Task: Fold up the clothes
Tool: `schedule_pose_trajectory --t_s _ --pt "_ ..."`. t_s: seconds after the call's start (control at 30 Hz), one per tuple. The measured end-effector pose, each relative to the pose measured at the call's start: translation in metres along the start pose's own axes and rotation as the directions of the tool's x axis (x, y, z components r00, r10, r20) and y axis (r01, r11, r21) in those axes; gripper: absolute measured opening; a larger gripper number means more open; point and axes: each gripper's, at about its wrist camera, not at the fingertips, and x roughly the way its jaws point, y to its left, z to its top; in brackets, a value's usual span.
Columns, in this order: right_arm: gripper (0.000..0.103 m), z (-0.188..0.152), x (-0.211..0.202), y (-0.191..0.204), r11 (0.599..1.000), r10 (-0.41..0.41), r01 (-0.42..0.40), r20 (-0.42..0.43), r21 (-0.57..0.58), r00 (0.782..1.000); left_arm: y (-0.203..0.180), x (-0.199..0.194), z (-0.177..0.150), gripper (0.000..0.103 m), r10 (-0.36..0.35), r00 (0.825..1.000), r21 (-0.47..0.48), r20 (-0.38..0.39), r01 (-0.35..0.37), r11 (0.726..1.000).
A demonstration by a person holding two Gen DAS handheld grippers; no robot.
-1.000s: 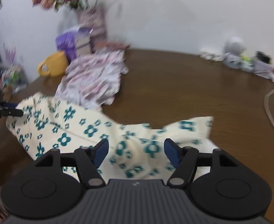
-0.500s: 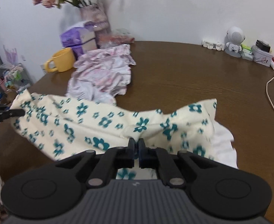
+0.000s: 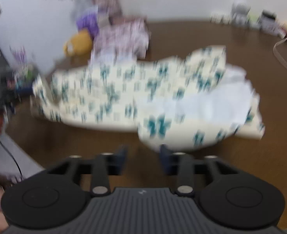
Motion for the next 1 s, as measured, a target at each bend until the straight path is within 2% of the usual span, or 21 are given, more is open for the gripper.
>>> schedule_pose_trajectory --t_s 0.03,0.13,0.2,0.23,0.3,0.33,0.4,0.43,0.53,0.6,0.67,0.7,0.73,0.77,0.8,0.83,0.87,0.9,0.97,1.0 --pt "0.051 0.005 -0.005 0.0 1.0 -0.012 0.012 0.028 -0.003 1.0 -0.003 0.004 0.001 0.072 0.0 1.0 0.019 -0.009 0.001 1.0" --pt "0.056 0.016 0.001 0.003 0.996 -0.074 0.076 0.037 -0.054 0.997 -0.014 0.016 0.004 0.073 -0.001 0.999 0.078 -0.038 0.004 0.997" --pt "0.056 0.015 0.017 0.011 0.987 -0.101 0.101 0.009 -0.126 0.995 -0.019 0.023 0.005 0.066 -0.003 0.999 0.11 -0.054 0.009 0.994" --pt "0.056 0.014 0.025 0.016 0.98 -0.114 0.111 -0.01 -0.167 0.993 -0.021 0.026 0.005 0.058 -0.006 0.998 0.123 -0.06 0.013 0.992" --pt "0.057 0.011 0.043 0.029 0.949 -0.175 0.161 -0.025 -0.272 0.984 -0.022 0.031 0.006 0.007 -0.045 0.996 0.123 -0.078 0.055 0.991" --pt "0.054 0.006 0.049 0.036 0.929 -0.214 0.197 -0.02 -0.314 0.977 -0.023 0.029 0.006 0.007 -0.067 0.995 0.124 -0.075 0.076 0.989" --pt "0.026 0.002 0.058 0.044 0.885 -0.27 0.246 -0.006 -0.396 0.963 -0.028 0.023 0.005 0.007 -0.085 0.995 0.151 -0.061 0.093 0.984" --pt "0.004 0.002 0.056 0.041 0.89 -0.258 0.229 -0.022 -0.394 0.966 -0.032 0.018 0.004 0.007 -0.082 0.995 0.175 -0.05 0.089 0.981" --pt "0.002 0.004 0.037 0.036 0.897 -0.219 0.18 -0.053 -0.403 0.974 -0.038 -0.001 -0.001 0.007 -0.102 0.994 0.2 -0.039 0.108 0.974" --pt "0.002 0.002 0.019 0.036 0.9 -0.184 0.133 -0.085 -0.415 0.979 -0.041 -0.007 -0.012 0.007 -0.113 0.991 0.203 -0.072 0.126 0.971" --pt "0.004 -0.004 0.008 0.036 0.905 -0.149 0.078 -0.14 -0.419 0.979 -0.044 -0.009 -0.025 0.011 -0.124 0.984 0.206 -0.131 0.149 0.967" --pt "0.006 -0.007 0.005 0.037 0.907 -0.135 0.052 -0.171 -0.417 0.976 -0.045 -0.007 -0.032 0.017 -0.129 0.977 0.208 -0.172 0.164 0.964" --pt "0.014 -0.012 0.006 0.037 0.911 -0.125 0.026 -0.216 -0.412 0.968 -0.046 -0.005 -0.038 0.021 -0.121 0.972 0.219 -0.204 0.166 0.961" --pt "0.03 -0.016 0.008 0.037 0.913 -0.121 0.009 -0.248 -0.408 0.961 -0.049 -0.005 -0.043 0.033 -0.104 0.97 0.239 -0.221 0.157 0.958" --pt "0.038 -0.018 0.008 0.037 0.915 -0.116 0.0 -0.263 -0.403 0.958 -0.05 -0.008 -0.044 0.044 -0.101 0.972 0.253 -0.214 0.155 0.955" --pt "0.044 -0.018 0.005 0.037 0.919 -0.093 -0.016 -0.257 -0.394 0.962 -0.052 -0.012 -0.045 0.049 -0.099 0.974 0.267 -0.205 0.153 0.952" --pt "0.044 -0.012 -0.002 0.035 0.93 -0.047 -0.043 -0.233 -0.366 0.971 -0.05 -0.019 -0.041 0.057 -0.117 0.979 0.266 -0.165 0.159 0.951" --pt "0.044 -0.006 -0.009 0.033 0.938 -0.001 -0.07 -0.205 -0.339 0.979 -0.048 -0.027 -0.037 0.065 -0.135 0.983 0.264 -0.125 0.164 0.95" --pt "0.053 0.012 -0.022 0.03 0.953 0.078 -0.106 -0.108 -0.283 0.991 -0.042 -0.034 -0.022 0.077 -0.141 0.989 0.236 -0.05 0.149 0.96" --pt "0.055 0.021 -0.022 0.029 0.956 0.058 -0.074 -0.063 -0.284 0.996 -0.04 -0.037 -0.015 0.079 -0.142 0.99 0.221 -0.014 0.141 0.965"
